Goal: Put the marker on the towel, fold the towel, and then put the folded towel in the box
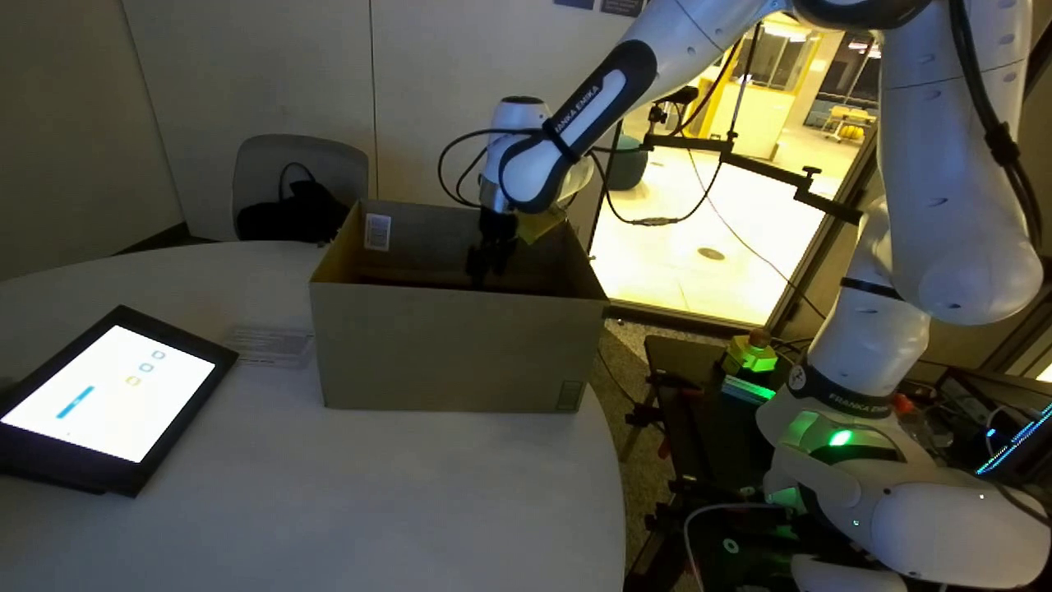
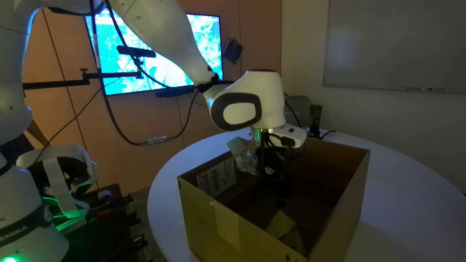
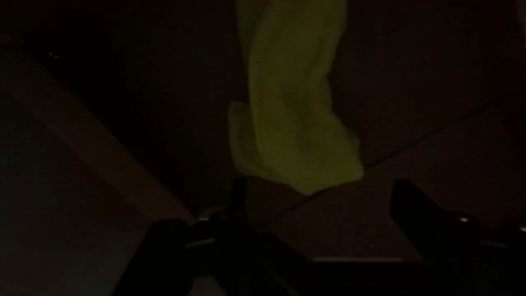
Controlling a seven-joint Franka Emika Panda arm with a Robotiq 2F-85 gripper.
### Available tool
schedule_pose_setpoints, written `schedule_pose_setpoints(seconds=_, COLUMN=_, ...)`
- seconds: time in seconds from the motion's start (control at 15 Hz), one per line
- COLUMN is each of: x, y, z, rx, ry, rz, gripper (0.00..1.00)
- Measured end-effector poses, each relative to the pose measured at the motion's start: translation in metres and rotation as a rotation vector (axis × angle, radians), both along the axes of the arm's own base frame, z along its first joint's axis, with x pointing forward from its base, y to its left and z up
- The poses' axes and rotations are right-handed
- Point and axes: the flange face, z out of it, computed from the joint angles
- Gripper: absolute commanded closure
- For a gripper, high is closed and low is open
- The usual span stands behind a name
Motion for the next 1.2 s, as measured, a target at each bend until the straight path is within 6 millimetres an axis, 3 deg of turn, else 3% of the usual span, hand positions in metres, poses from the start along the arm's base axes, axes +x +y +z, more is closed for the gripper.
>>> schedule_pose_setpoints(seconds=0.27, x=-0.017, y=0.007, z=0.085, rx=0.150, ry=0.029, rz=0.039, gripper=0.00)
schedule_pose_setpoints(seconds=0.47, x=-0.043, y=0.016, z=0.152, rx=0.235, ry=0.102, rz=0.056, gripper=0.00)
schedule_pose_setpoints(seconds=0.8, x=-0.083, y=0.050, z=0.260, rx=0.309, ry=0.192, rz=0.059, gripper=0.00)
schedule_pose_setpoints(seconds=1.0, x=-0.100, y=0.079, z=0.308, rx=0.312, ry=0.195, rz=0.065, gripper=0.00)
schedule_pose_setpoints(seconds=1.2, x=-0.117, y=0.101, z=0.338, rx=0.315, ry=0.206, rz=0.074, gripper=0.00)
